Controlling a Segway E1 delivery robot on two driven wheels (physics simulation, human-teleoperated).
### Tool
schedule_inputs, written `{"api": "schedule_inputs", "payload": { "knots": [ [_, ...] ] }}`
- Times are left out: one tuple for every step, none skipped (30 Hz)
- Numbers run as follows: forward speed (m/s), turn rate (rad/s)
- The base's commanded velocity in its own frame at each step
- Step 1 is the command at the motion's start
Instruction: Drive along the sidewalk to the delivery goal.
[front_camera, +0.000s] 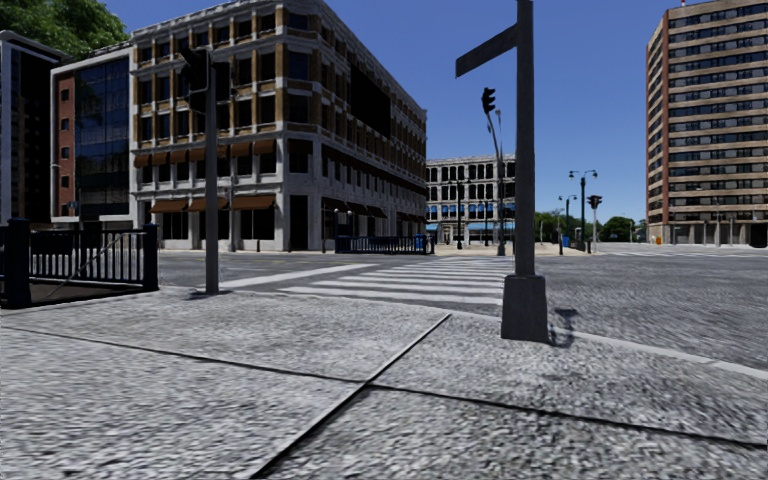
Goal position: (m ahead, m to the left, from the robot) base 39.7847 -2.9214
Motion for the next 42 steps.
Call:
{"api": "schedule_inputs", "payload": {
  "knots": [
    [2.0,0.0],
    [2.0,0.0],
    [2.0,0.0],
    [2.0,0.0],
    [2.0,0.0],
    [2.0,0.0],
    [2.0,0.0],
    [2.0,0.0],
    [2.0,0.0],
    [2.0,0.0],
    [2.0,0.0],
    [2.0,0.0],
    [2.0,0.0],
    [2.0,0.0],
    [2.0,0.0],
    [2.0,0.0],
    [2.0,0.0],
    [2.0,0.0],
    [2.0,0.0],
    [2.0,0.0],
    [2.0,0.0],
    [2.0,0.0],
    [2.0,0.0],
    [2.0,0.0],
    [2.0,0.0],
    [2.0,0.0],
    [2.0,0.0],
    [2.0,-0.02],
    [2.0,-0.15],
    [2.0,-0.15],
    [2.0,-0.24],
    [2.0,-0.27],
    [2.0,-0.27],
    [2.0,-0.28],
    [2.0,-0.28],
    [2.0,-0.28],
    [2.0,-0.28],
    [2.0,-0.28],
    [2.0,-0.28],
    [2.0,-0.28],
    [2.0,-0.28],
    [2.0,-0.28]
  ]
}}
